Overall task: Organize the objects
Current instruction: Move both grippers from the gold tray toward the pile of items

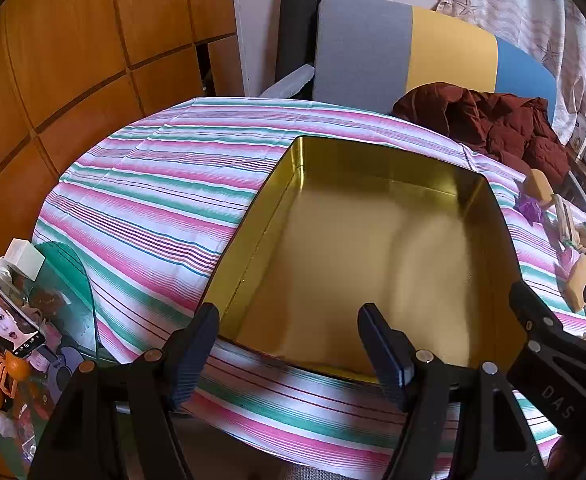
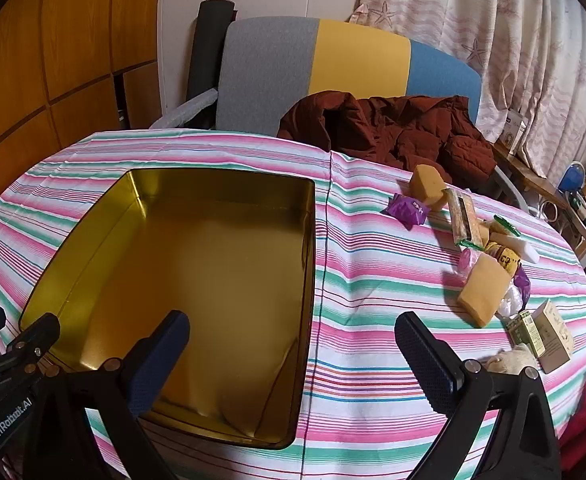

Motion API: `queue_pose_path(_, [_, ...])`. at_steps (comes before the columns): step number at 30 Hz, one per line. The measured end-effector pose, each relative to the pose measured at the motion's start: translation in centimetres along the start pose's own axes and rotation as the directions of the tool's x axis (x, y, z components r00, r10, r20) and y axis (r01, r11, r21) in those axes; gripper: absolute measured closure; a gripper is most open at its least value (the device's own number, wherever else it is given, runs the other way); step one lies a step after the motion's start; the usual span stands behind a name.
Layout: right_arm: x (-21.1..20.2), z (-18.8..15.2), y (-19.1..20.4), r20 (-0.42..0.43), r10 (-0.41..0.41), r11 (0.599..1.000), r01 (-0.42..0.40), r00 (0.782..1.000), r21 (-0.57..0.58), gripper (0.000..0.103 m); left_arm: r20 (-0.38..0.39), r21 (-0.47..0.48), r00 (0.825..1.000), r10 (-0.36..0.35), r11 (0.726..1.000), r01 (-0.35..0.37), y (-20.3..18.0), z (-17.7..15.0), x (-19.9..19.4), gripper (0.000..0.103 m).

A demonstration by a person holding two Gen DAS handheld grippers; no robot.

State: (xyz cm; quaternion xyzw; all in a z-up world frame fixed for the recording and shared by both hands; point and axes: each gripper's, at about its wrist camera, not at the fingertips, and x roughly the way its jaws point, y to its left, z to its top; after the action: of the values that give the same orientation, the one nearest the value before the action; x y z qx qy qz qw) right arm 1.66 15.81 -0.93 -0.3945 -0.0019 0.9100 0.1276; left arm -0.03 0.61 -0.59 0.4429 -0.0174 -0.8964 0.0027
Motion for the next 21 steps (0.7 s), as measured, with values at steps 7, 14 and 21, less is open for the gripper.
queue_pose_path(7, [-0.3, 0.0, -0.4, 0.011, 0.004, 1.000, -0.004, 1.000, 0.006, 0.000, -0.005, 0.011, 1.000, -0.004, 1.000, 0.004, -0.4, -0.2, 0.0, 0.030])
queue_pose_path(14, [-0.5, -0.1, -1.2, 0.011, 0.006, 1.000, -0.007, 1.000, 0.018, 0.000, -0.008, 0.010, 1.000, -0.013, 1.000, 0.013, -0.4, -0.4, 0.0, 0.030])
queue_pose_path(21, [-1.7, -0.7, -3.9, 0.051, 0.026, 0.999, -0.028, 0.998, 0.025, 0.000, -0.055, -0.002, 0.990, -0.126, 0.992, 0.126, -0.9, -1.0, 0.4, 0.030])
